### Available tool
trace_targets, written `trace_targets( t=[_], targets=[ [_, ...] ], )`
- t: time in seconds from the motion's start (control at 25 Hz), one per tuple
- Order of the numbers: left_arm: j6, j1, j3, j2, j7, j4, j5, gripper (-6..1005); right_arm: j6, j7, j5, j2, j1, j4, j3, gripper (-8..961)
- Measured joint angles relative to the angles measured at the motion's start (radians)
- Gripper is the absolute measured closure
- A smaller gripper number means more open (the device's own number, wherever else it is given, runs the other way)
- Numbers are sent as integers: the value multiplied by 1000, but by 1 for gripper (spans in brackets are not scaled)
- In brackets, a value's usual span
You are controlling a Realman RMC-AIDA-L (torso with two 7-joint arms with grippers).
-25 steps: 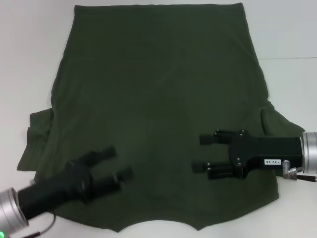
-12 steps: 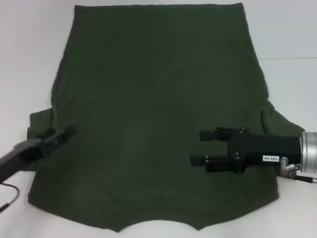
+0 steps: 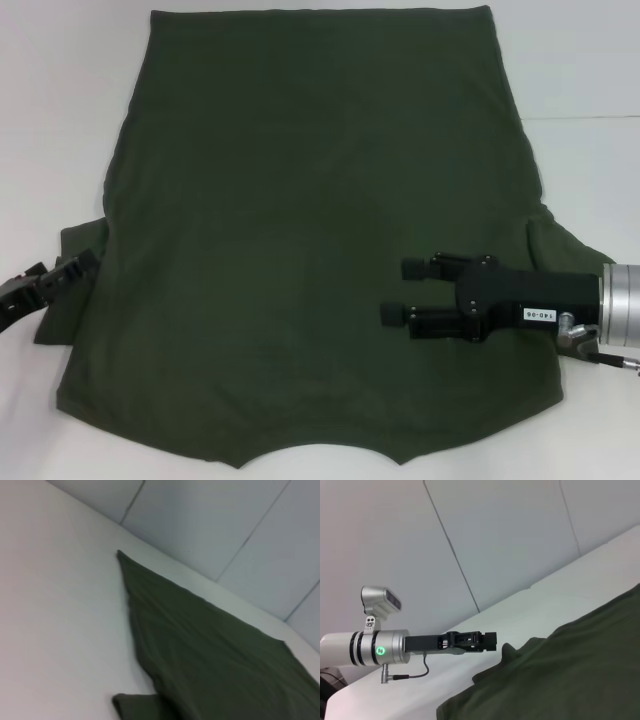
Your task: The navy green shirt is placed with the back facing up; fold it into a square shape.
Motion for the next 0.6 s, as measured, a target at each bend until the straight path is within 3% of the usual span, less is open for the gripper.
trace_targets(
  t=[0.6],
  targets=[
    [-122,-48,12,-10,27,-10,6,49,24,0,10,0,-4,4,0,39]
  ],
)
